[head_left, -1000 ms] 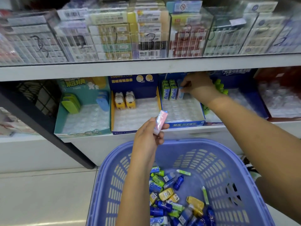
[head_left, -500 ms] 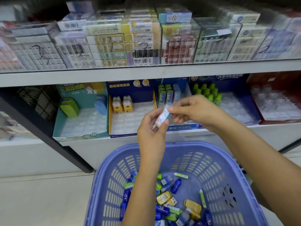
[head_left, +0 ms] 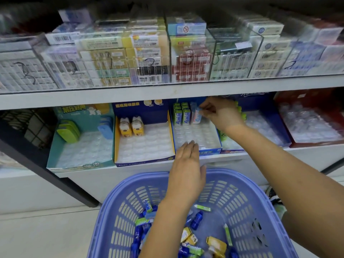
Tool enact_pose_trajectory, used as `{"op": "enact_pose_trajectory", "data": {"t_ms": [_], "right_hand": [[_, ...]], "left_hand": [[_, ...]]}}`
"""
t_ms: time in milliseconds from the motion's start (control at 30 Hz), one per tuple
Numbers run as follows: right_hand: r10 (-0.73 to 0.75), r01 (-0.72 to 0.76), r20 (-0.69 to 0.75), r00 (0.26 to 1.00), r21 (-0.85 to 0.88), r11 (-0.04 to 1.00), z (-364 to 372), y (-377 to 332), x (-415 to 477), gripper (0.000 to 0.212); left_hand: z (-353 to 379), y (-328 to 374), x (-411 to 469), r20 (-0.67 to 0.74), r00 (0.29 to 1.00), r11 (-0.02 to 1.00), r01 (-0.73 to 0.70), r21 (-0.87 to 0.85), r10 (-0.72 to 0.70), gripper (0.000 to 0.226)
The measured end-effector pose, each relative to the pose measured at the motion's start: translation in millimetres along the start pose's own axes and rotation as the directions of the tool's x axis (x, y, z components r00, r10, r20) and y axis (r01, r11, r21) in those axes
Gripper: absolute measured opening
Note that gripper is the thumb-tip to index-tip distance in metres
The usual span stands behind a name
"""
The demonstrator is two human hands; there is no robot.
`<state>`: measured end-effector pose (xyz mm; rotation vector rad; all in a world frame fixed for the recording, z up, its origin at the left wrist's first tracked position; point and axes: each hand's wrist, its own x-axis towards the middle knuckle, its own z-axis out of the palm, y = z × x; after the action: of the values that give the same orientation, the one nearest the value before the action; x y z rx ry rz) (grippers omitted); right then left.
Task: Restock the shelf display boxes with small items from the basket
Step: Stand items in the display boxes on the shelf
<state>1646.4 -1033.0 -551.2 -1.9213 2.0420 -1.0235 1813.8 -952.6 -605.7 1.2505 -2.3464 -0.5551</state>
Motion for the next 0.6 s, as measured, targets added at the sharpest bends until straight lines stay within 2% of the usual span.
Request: {"op": "enact_pose_trajectory", "data": {"t_ms": [167, 233, 333, 433, 500, 567, 600], "right_hand": [[-0.041, 0.055, 0.113, 0.993, -0.126, 0.991, 7, 4, 2, 0.019], [-0.048, 0.087, 0.165, 0.985, -0.233, 0.969, 7, -1, 6, 0.022], [0.004, 0.107, 0.290, 0.957, -0.368, 0.924, 3, -10, 17, 0.024], [0.029, 0.126, 0.333, 0.943, -0.436, 0.891, -4, -23, 13, 0.026], [-0.026, 0.141, 0.276, 0.961, -0.408, 0.902, -9, -33, -5, 0.030], [-0.110, 0.149, 0.172, 0.979, -0.239, 0.959, -13, -42, -35, 0.023], [-0.111, 0.139, 0.182, 0.977, -0.154, 0.978, -13, -45, -50, 0.016]], "left_hand": [[2, -5, 3, 0.008, 1.000, 1.000, -0.012, 0.020, 0.011, 0.060], [3, -6, 3, -0.005, 1.000, 0.999, -0.027, 0.040, 0.027, 0.060], [4, -7, 4, 0.001, 0.999, 0.998, -0.040, 0.046, 0.040, 0.060], [-1, -8, 0, -0.025, 0.998, 0.996, -0.059, -0.061, 0.057, 0.054], [-6, -10, -6, -0.135, 0.990, 0.984, -0.074, -0.161, 0.053, 0.041], [-8, -17, -13, -0.240, 0.970, 0.975, -0.081, -0.206, 0.030, 0.023], [-7, -22, -16, -0.241, 0.970, 0.973, -0.061, -0.224, 0.005, 0.017]]}}
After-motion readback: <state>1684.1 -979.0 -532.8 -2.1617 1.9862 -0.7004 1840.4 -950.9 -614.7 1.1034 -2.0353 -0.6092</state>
